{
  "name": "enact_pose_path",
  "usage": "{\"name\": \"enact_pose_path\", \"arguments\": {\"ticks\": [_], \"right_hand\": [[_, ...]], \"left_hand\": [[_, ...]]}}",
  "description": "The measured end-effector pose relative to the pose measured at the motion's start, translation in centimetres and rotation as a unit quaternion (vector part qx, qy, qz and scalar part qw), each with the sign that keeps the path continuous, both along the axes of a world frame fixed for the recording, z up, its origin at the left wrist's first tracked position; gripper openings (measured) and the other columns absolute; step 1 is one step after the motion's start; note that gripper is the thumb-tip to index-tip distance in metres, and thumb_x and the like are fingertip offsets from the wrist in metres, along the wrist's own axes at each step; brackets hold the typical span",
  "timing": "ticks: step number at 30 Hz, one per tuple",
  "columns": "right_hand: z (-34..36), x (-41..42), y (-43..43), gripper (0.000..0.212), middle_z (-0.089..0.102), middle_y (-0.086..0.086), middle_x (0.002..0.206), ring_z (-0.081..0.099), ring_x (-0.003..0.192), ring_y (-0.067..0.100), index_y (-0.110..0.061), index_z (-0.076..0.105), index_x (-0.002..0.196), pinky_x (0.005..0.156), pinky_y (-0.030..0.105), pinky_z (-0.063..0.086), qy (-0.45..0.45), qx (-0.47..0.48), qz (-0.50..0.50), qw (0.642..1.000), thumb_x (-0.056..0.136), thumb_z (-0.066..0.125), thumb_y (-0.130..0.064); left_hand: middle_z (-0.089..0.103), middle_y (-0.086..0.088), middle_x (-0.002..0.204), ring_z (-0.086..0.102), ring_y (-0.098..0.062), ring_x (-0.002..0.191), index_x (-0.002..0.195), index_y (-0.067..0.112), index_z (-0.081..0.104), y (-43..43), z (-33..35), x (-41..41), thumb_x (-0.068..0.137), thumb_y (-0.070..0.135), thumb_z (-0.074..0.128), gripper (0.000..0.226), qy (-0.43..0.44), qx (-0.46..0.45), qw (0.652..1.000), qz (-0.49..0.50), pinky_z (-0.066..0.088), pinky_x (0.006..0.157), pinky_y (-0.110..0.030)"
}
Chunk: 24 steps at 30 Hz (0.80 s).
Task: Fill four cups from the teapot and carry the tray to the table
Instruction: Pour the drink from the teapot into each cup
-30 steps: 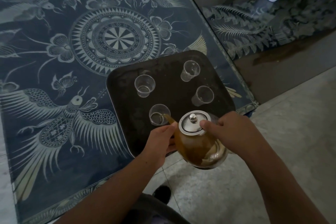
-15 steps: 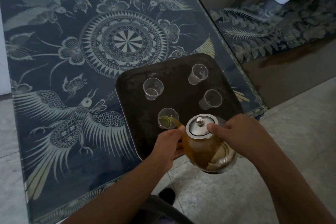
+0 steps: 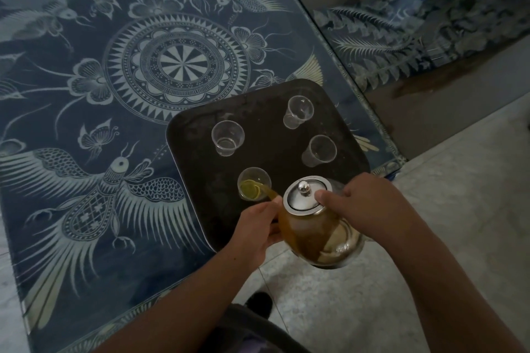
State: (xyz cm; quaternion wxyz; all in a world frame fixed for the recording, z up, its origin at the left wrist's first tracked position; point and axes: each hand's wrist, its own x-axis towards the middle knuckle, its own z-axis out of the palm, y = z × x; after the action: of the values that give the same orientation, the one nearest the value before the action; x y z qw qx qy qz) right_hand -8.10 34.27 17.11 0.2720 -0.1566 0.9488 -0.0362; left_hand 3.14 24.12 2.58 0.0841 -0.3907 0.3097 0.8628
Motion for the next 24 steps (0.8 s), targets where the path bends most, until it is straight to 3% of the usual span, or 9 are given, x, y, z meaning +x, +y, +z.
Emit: {"name": "enact_pose_path", "arguments": {"ticks": [15, 18, 24], "right_hand": [[-0.34, -0.24, -0.18, 0.053, 0.048, -0.001, 0.057, 0.047, 0.054, 0.013, -0.019, 0.047, 0.059, 0.061, 0.030, 0.040, -0.005, 0.021, -0.005, 1.000, 0.083, 0.063, -0.064], [-0.42, -0.28, -0.28, 0.053, 0.048, -0.001, 0.058, 0.047, 0.054, 0.013, -0.019, 0.047, 0.060, 0.060, 0.029, 0.039, -0.008, 0.028, -0.006, 1.000, 0.084, 0.062, -0.063], [-0.80, -0.38, 0.06, 0.054, 0.047, -0.001, 0.057, 0.047, 0.055, 0.013, -0.020, 0.045, 0.059, 0.061, 0.029, 0.040, -0.004, 0.024, -0.006, 1.000, 0.082, 0.063, -0.065]], "left_hand": [[0.075, -0.003, 0.082, 0.072, -0.015, 0.075, 0.111, 0.008, 0.073, -0.06, 0.60, 0.13, 0.105, 0.027, 0.053, 0.029, 0.012, 0.007, 1.000, -0.017, 0.058, 0.074, -0.032], [0.072, 0.001, 0.073, 0.070, -0.010, 0.064, 0.101, 0.010, 0.072, -0.06, 0.71, 0.13, 0.106, 0.025, 0.052, 0.026, 0.015, 0.013, 1.000, -0.017, 0.056, 0.069, -0.031], [0.072, -0.002, 0.075, 0.070, -0.013, 0.066, 0.097, 0.009, 0.072, 0.04, 0.67, 0.15, 0.105, 0.023, 0.053, 0.024, 0.017, 0.012, 1.000, -0.014, 0.056, 0.068, -0.031]]}}
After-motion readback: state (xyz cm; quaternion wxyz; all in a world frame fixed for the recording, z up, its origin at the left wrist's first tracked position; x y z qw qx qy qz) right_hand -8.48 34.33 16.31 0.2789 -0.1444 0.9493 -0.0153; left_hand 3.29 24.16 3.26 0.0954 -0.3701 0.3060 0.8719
